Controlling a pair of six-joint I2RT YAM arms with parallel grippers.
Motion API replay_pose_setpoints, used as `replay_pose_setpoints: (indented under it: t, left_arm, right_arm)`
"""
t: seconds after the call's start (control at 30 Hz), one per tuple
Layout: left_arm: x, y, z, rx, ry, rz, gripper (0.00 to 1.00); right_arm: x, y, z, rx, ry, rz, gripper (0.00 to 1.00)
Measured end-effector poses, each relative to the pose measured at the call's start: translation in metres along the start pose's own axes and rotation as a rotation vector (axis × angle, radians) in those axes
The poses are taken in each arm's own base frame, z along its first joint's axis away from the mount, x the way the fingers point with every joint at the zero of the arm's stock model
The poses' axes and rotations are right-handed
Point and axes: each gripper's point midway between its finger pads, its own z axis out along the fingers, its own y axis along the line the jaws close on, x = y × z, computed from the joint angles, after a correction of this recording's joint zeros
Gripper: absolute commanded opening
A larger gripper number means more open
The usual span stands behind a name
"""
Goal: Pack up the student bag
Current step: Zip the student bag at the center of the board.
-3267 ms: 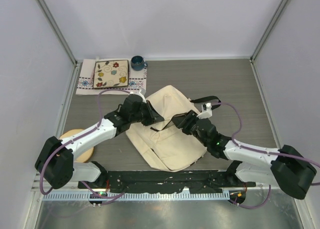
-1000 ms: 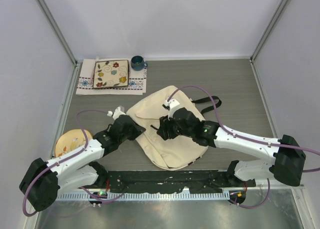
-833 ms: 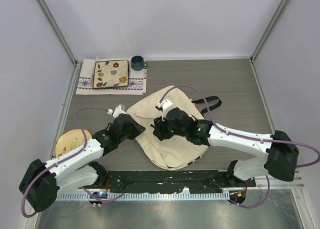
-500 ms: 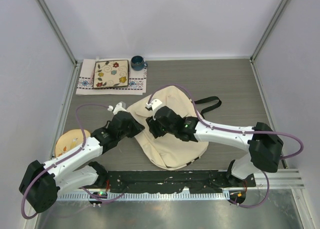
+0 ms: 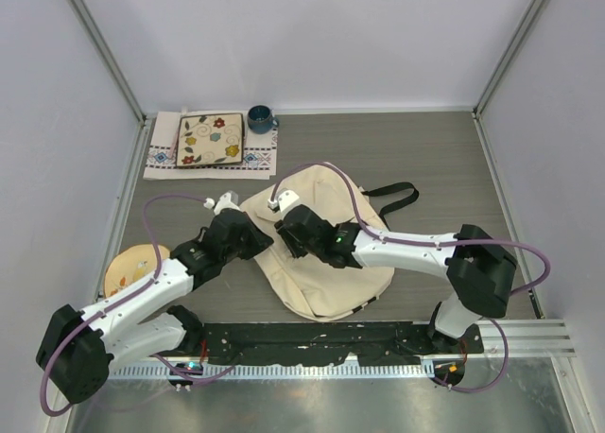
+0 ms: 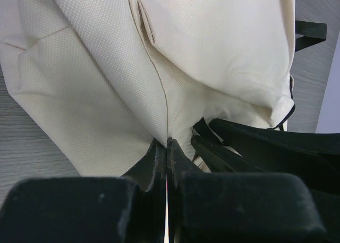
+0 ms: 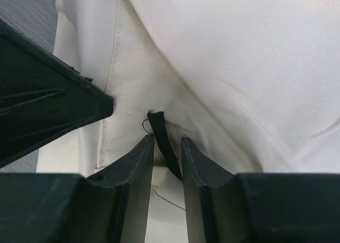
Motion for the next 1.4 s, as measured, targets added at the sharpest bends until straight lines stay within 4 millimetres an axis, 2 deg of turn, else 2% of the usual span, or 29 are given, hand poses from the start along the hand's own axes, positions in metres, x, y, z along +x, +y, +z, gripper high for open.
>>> replay_pose_setpoints:
  t: [0.1,0.23,0.53,0.9,1.13,1.4]
  left_arm:
    - [0.000,0.000,0.000,0.000,0.000,0.001,0.00]
    - [0.000,0.001,-0.001,-0.001,0.000,0.003,0.00]
    - [-0.002,0.003,-0.002,-0.003,-0.002,0.004,0.00]
    - [-0.006,0.008,-0.013,0.012,-0.006,-0.009,0.00]
    - [-0.009,0.009,-0.017,0.023,-0.009,-0.018,0.00]
    - [-0.011,0.020,-0.017,0.006,-0.013,-0.024,0.00]
  right_arm:
    - [0.001,-0.001,0.005,0.012,0.000,-0.004,0.24]
    - [0.002,0.000,0.008,0.013,-0.003,-0.012,0.01]
    - [-0.001,-0.001,0.008,0.028,-0.021,0.005,0.01]
    - [-0.004,-0.036,-0.018,0.180,-0.115,0.124,0.01]
    - [-0.004,-0.066,-0.030,0.256,-0.155,0.232,0.01]
    - [0.004,-0.126,-0.043,0.373,-0.176,0.364,0.01]
